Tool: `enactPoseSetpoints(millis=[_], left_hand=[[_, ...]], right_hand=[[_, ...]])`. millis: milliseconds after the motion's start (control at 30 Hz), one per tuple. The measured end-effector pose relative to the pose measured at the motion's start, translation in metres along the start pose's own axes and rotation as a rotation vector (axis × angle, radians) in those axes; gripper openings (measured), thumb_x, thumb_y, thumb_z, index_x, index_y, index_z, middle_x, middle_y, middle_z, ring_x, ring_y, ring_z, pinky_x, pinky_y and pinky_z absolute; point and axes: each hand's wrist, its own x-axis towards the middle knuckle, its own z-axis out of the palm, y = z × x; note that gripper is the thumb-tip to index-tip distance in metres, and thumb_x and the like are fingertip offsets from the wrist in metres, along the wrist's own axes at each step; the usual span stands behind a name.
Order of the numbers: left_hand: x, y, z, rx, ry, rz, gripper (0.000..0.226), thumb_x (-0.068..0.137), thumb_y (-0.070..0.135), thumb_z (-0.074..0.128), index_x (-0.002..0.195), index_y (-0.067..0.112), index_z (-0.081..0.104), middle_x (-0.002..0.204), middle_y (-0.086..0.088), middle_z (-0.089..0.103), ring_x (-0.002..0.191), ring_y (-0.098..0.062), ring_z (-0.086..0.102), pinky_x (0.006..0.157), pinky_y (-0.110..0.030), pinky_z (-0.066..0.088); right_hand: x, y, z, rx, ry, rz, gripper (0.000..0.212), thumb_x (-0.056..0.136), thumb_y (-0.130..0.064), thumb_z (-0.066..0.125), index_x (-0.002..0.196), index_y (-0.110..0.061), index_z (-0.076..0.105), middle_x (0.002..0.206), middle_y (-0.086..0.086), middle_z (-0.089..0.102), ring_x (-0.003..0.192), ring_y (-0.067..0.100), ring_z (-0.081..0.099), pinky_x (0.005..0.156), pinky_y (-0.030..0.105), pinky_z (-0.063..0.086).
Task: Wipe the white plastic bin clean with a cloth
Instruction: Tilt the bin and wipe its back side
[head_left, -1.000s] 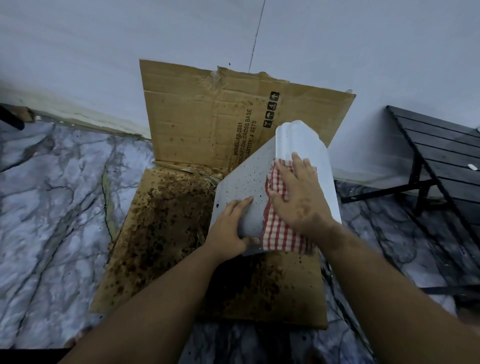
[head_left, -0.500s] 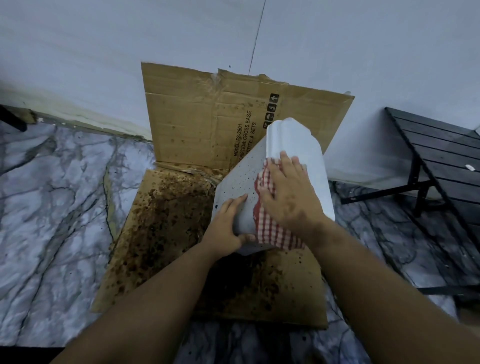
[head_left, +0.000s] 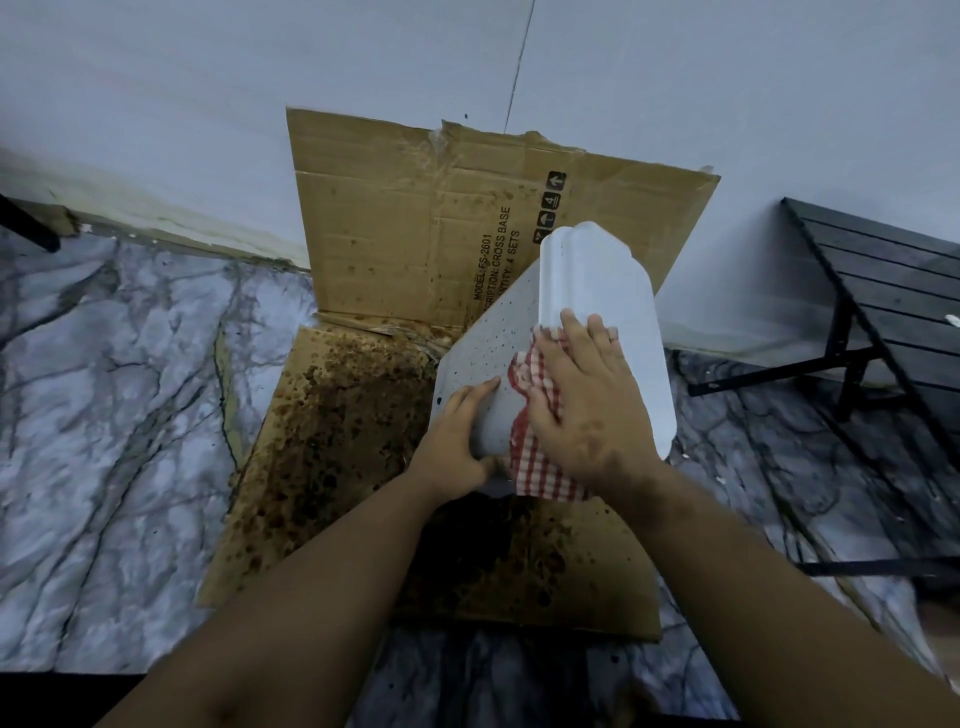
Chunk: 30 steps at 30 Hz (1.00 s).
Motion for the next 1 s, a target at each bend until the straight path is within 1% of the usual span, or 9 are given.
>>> enactPoseSetpoints(millis=[200,367,467,567,700,800,900,967,1000], left_hand=[[-0.002,-0.003,-0.002,-0.003,-0.008,-0.022,0.102,0.072,0.071,0.074,0.153,0.047,0.018,0.156,0.006,0.029,0.143,-0.021,0.035,0.112,-0.044,0.039],[-0.005,-0.004,-0.007,-0.003,-0.008,-0.045,0.099,0.077,0.058,0.078,0.154,0.046,0.018,0.157,0.012,0.023,0.142,-0.013,0.027,0.117,-0.045,0.031],[-0.008,-0.011,-0.01,-0.088,0.0,-0.077,0.097,0.075,0.057,0.082,0.148,0.057,0.018,0.153,0.024,0.021,0.144,-0.01,0.027,0.119,-0.048,0.032],[-0.01,-0.024,-0.014,-0.181,0.021,-0.118,0.1,0.068,0.064,0.084,0.147,0.062,0.022,0.159,0.015,0.025,0.147,-0.017,0.032,0.115,-0.055,0.038],[-0.014,-0.04,-0.026,-0.284,0.009,-0.146,0.108,0.07,0.051,0.09,0.155,0.042,0.025,0.16,0.004,0.032,0.146,-0.019,0.038,0.111,-0.054,0.044],[-0.021,-0.036,-0.04,-0.231,-0.002,-0.143,0.102,0.073,0.045,0.089,0.154,0.04,0.027,0.159,0.005,0.034,0.145,-0.014,0.038,0.112,-0.042,0.044],[-0.023,-0.03,-0.064,-0.034,-0.067,-0.11,0.095,0.077,0.027,0.085,0.149,0.05,0.028,0.158,0.003,0.033,0.148,-0.017,0.032,0.116,-0.042,0.037],[-0.017,-0.025,-0.085,0.195,-0.098,-0.146,0.083,0.083,0.012,0.074,0.151,0.037,0.033,0.16,-0.005,0.029,0.15,-0.025,0.026,0.119,-0.047,0.033],[-0.013,-0.016,-0.096,0.263,-0.023,-0.211,0.074,0.087,0.007,0.067,0.151,0.028,0.037,0.158,-0.008,0.033,0.148,-0.028,0.031,0.118,-0.045,0.035]], right_hand=[[-0.046,0.037,0.014,0.038,0.135,-0.192,0.064,0.097,-0.04,0.049,0.154,-0.016,0.031,0.163,0.014,0.021,0.152,0.03,0.014,0.122,0.051,0.019],[-0.057,0.062,0.024,0.087,0.177,-0.169,0.068,0.097,-0.043,0.048,0.155,-0.015,0.026,0.162,0.012,0.022,0.152,0.03,0.015,0.122,0.052,0.018],[-0.053,0.056,0.023,0.112,0.183,-0.164,0.07,0.095,-0.045,0.049,0.155,-0.015,0.027,0.162,0.01,0.024,0.152,0.028,0.016,0.122,0.053,0.019],[-0.039,0.031,0.016,0.119,0.129,-0.162,0.07,0.096,-0.047,0.046,0.156,-0.02,0.024,0.164,0.005,0.021,0.153,0.022,0.011,0.123,0.048,0.015],[-0.009,-0.001,0.007,0.081,-0.005,-0.151,0.071,0.097,-0.058,0.032,0.158,-0.028,0.013,0.166,-0.002,0.009,0.154,0.019,0.002,0.125,0.041,0.004],[0.002,-0.016,0.011,0.077,-0.039,-0.161,0.073,0.096,-0.063,0.027,0.158,-0.029,0.009,0.166,-0.002,0.004,0.154,0.02,-0.001,0.125,0.041,-0.002],[0.0,-0.027,0.018,0.024,-0.002,-0.173,0.074,0.096,-0.063,0.027,0.158,-0.025,0.011,0.166,0.002,0.009,0.154,0.024,0.005,0.124,0.043,-0.002],[-0.001,-0.031,0.019,0.026,0.023,-0.166,0.074,0.096,-0.063,0.028,0.158,-0.025,0.015,0.165,0.003,0.013,0.153,0.026,0.008,0.124,0.043,-0.002],[-0.001,-0.031,0.019,0.04,0.031,-0.164,0.073,0.097,-0.063,0.029,0.158,-0.025,0.016,0.165,0.003,0.014,0.153,0.026,0.009,0.124,0.043,-0.002]])
